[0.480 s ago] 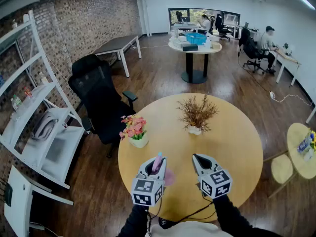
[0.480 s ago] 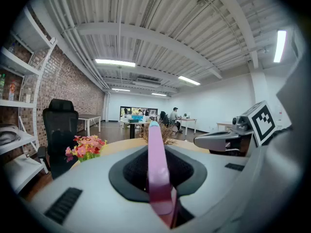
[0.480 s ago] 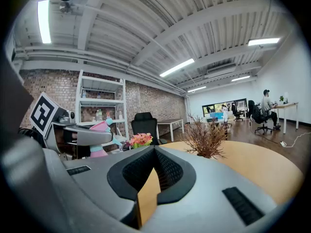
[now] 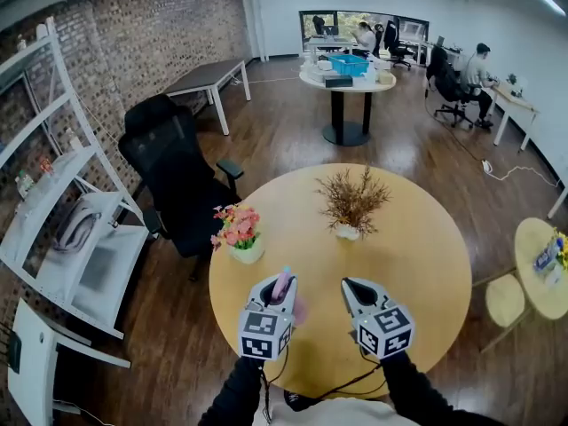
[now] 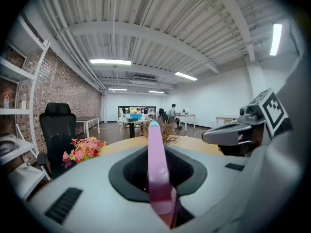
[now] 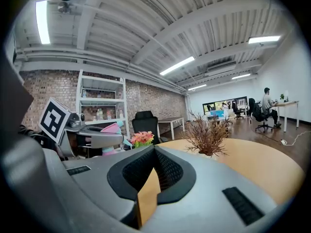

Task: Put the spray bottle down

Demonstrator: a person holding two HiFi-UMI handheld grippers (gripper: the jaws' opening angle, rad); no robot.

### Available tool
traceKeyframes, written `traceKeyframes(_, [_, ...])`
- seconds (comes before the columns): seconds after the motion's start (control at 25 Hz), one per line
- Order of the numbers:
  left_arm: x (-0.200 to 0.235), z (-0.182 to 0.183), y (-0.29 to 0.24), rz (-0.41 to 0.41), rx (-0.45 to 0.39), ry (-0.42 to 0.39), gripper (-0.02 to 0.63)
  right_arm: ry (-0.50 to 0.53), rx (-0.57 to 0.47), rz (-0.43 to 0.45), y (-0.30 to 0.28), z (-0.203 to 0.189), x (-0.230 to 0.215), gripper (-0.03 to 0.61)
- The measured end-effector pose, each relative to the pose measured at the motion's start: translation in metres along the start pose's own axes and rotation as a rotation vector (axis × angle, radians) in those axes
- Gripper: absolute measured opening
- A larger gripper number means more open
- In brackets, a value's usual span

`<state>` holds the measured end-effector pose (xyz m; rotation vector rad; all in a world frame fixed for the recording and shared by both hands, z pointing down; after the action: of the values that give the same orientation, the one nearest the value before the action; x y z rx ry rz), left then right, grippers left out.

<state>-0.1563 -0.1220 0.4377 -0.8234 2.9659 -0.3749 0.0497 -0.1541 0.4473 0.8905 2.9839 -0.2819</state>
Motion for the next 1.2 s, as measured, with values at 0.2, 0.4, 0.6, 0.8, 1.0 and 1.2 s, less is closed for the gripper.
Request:
traceKeyframes(0.2, [0.019,-0.003,-0.034,-0.02,0.013,-0.063,0.084,0.0,0.017,0.004,-0.004,-0.007,-0.002,-0.015])
traceKeyframes(0.4, [0.037,-0.013,-0.081,-0.032,0.022,-0.115,0.084,-0.004,0.034,-0.012,-0.006,-0.014,-0.009,-0.015])
traceKeyframes(0.6, [0.046,-0.024,-0.119,-0.043,0.035,-0.143,0.086,-0.006,0.055,-0.034,-0.005,-0.019,-0.018,-0.015])
traceKeyframes(0.8, [0.051,-0.033,-0.145,-0.039,0.035,-0.138,0.086,0.003,0.077,-0.049,-0.005,-0.024,-0.025,-0.015])
traceKeyframes(1.0, [0.059,-0.042,-0.164,-0.036,0.05,-0.132,0.086,0.013,0.088,-0.06,-0.008,-0.026,-0.03,-0.015])
traceKeyframes(1.2, [0.062,-0.047,-0.174,-0.02,0.044,-0.123,0.086,0.019,0.097,-0.07,-0.009,-0.03,-0.04,-0.015])
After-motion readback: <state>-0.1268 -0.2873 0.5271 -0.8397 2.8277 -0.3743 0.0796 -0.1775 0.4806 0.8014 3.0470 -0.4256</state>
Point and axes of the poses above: the fingertips, and each gripper's own axes: y backward along the fingers, x to its left, z out of its top, the point moved 9 cm from there along y, backward along the fingers, and after that the axes turned 12 degrees about -z, right-handed, at the moved point
